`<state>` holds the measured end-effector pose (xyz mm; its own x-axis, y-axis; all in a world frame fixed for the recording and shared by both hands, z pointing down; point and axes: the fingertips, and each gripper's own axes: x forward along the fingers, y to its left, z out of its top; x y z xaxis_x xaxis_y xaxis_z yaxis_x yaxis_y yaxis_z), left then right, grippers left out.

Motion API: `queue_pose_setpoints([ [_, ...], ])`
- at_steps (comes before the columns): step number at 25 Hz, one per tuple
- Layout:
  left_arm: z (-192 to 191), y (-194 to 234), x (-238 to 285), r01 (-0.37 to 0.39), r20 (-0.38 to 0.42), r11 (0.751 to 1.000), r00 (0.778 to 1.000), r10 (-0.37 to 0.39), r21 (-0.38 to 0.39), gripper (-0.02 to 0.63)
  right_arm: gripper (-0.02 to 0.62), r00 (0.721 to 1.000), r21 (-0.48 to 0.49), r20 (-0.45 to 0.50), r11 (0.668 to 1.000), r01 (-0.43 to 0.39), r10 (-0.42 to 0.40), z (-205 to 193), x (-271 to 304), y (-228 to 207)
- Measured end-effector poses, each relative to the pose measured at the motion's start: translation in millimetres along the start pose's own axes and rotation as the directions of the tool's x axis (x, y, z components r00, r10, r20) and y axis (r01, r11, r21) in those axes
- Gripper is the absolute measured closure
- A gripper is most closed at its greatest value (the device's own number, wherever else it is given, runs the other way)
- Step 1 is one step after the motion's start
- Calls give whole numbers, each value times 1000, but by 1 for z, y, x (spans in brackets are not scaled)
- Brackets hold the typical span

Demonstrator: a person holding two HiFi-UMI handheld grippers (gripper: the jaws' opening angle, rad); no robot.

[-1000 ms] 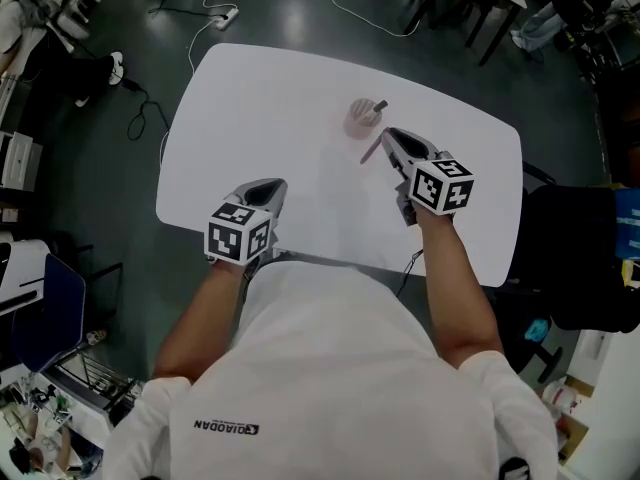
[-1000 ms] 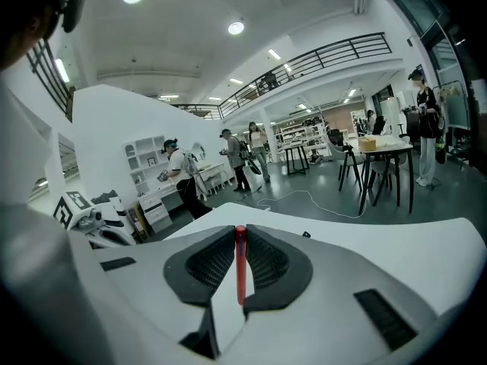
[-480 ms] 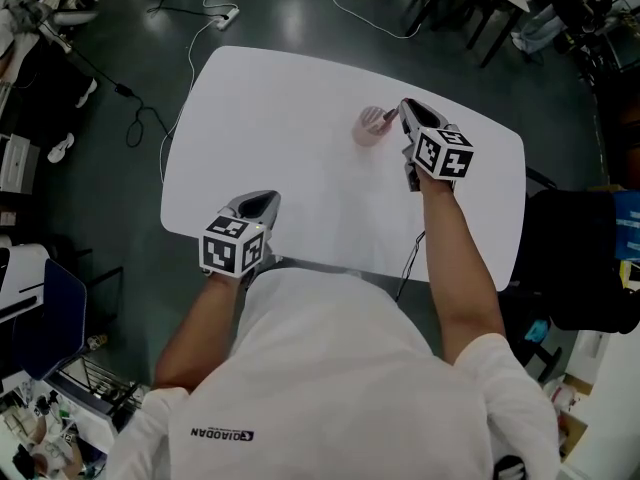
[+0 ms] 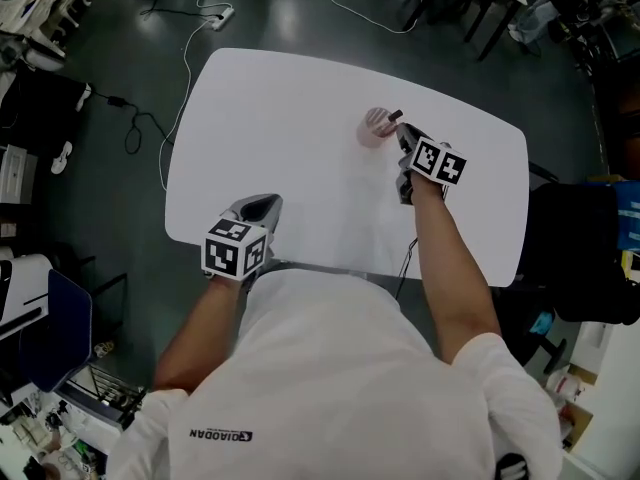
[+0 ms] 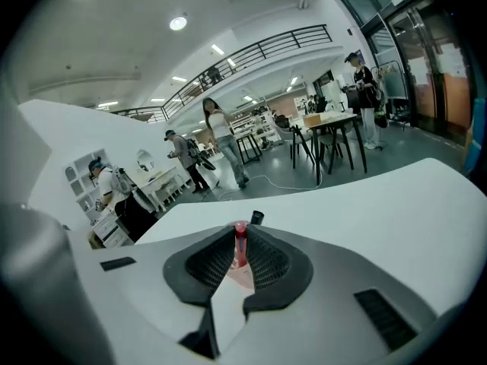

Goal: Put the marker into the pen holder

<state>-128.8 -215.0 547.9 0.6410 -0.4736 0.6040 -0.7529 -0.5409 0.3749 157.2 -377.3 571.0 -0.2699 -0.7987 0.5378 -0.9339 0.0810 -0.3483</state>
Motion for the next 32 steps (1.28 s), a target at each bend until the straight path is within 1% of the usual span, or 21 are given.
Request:
queue_pose_setpoints([
  [3,4,1,3,10,-6,1000,1000,-10,9,577,529,999,-21,-33,1000,19,-20,-7,1,-6],
  [6,8,5,6,23,-8,999,1000,-23,23,577,525,999,-42,-27,998,39,-40,-5,-2,-7],
  [9,10,7,8,40,-9,999,999,-40,32,577,523,999,-41,-12,998,45,-46,-3,-8,-5],
  [12,7,6,10,62,-21,997,998,-61,42,577,523,999,-38,7,999,34,-34,-4,-19,3],
  [14,6,4,14,80,-29,995,996,-79,52,577,526,1000,-33,20,999,12,-12,-8,-26,8],
  [18,9,-4,22,103,-28,992,994,-101,75,577,548,999,-36,41,999,-26,27,-17,-46,24],
  [21,16,-14,24,115,-14,989,993,-114,90,577,572,995,-34,51,996,-84,85,-31,-68,43],
  [23,20,-25,25,120,-2,987,993,-120,102,577,575,988,-31,54,989,-145,147,-42,-87,58],
  [26,24,-43,26,121,15,986,992,-124,114,577,577,964,-45,53,965,-259,261,-56,-117,83],
  [28,20,-60,29,126,17,985,992,-129,117,577,577,946,-69,41,945,-320,323,-66,-140,96],
  [30,17,-81,30,130,17,984,991,-133,123,577,577,935,-101,25,931,-350,354,-74,-165,103],
  [32,14,-105,33,132,22,983,990,-136,127,577,577,930,-145,1,920,-364,368,-81,-190,103],
])
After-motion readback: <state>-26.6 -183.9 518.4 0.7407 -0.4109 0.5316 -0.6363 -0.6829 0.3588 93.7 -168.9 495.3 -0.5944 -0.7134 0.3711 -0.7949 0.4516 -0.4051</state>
